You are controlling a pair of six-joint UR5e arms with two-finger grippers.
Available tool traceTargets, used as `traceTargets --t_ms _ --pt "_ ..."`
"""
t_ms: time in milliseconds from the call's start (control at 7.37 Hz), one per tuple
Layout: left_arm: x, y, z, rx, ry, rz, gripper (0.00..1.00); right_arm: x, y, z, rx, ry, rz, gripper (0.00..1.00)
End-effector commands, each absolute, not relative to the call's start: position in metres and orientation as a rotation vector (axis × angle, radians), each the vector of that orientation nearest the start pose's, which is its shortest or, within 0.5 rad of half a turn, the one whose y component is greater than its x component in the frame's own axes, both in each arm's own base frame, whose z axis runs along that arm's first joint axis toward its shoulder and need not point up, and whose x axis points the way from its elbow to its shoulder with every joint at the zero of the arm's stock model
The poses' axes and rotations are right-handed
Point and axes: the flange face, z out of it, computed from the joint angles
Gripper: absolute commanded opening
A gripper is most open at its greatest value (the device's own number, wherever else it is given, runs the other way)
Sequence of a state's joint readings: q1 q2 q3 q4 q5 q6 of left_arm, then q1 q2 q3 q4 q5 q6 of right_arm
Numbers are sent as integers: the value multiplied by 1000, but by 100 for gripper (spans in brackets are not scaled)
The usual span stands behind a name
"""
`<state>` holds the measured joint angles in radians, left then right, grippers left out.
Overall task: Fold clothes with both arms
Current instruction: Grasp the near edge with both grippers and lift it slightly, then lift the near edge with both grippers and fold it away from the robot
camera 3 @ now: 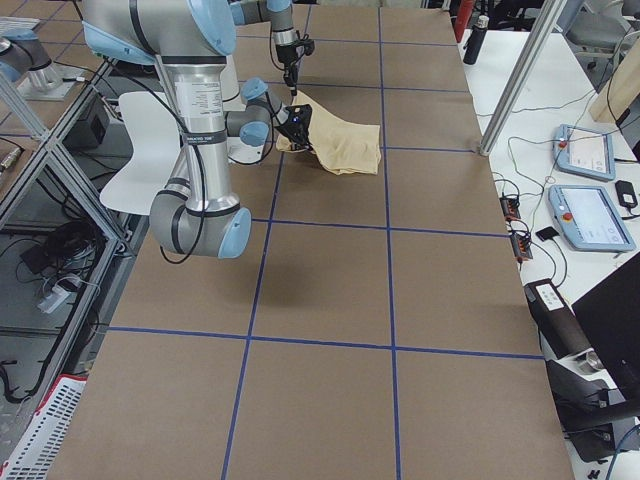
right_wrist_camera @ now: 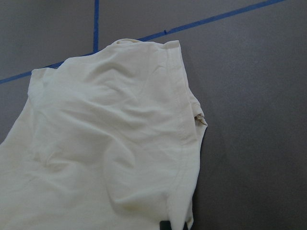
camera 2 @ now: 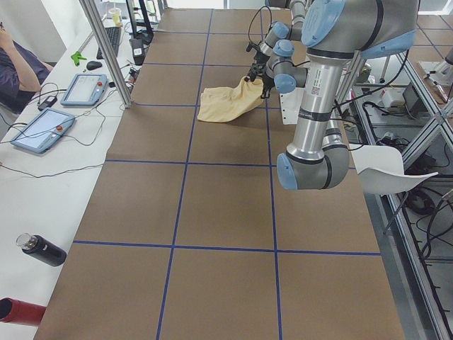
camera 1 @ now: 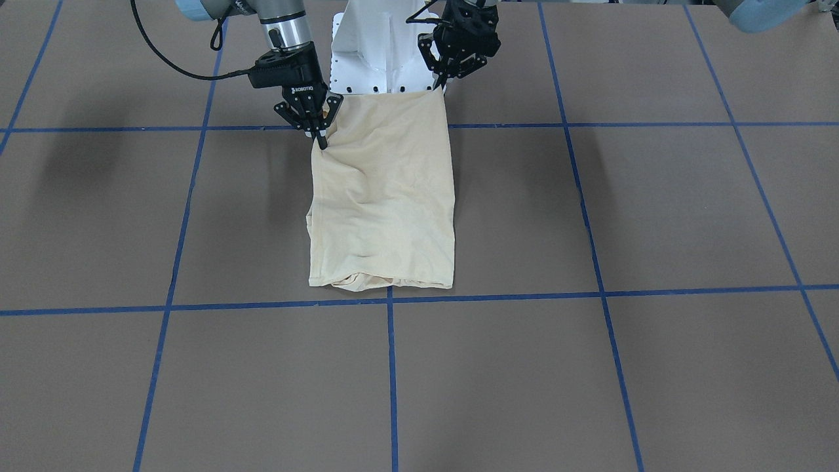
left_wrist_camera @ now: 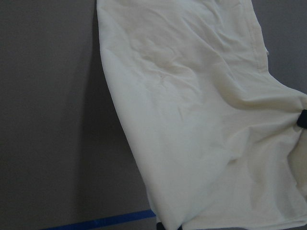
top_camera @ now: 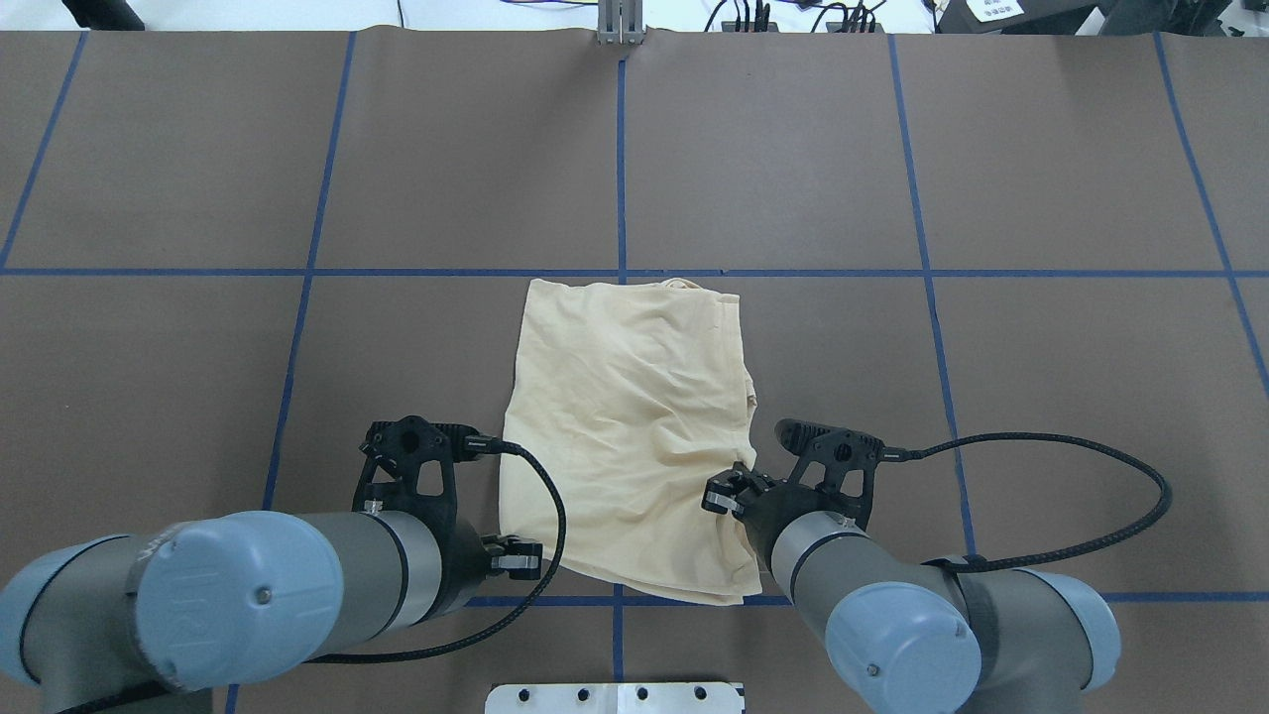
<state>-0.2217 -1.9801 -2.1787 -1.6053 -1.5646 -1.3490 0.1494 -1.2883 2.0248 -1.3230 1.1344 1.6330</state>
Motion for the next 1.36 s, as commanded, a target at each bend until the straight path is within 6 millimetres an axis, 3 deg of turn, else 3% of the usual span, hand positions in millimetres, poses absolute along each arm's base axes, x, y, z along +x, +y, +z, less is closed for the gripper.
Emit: traceTargets --t_ms 0,271,407,543,679,814,950,1086,1222 --pt "470 -315 174 347 949 -16 0 -518 -312 266 441 -929 465 0" --pt "436 -369 158 467 922 -1 0 -502 -361 230 432 -880 482 0" --pt "435 -395 159 495 887 -2 0 -492 -376 227 451 -867 480 0" --pt "446 -423 159 506 849 -11 0 -490 -390 229 447 -856 487 0" --pt "470 -450 160 498 809 -23 0 -502 -411 231 448 -829 500 0" --pt "495 -472 171 503 776 2 0 -523 -432 239 447 -782 501 0" --pt "510 -497 196 529 775 12 0 -541 -445 248 445 -743 501 0" --pt "523 -520 222 554 777 19 10 -550 -463 246 441 -725 514 39" --pt "519 -534 230 596 793 39 99 -543 -485 242 403 -739 525 99"
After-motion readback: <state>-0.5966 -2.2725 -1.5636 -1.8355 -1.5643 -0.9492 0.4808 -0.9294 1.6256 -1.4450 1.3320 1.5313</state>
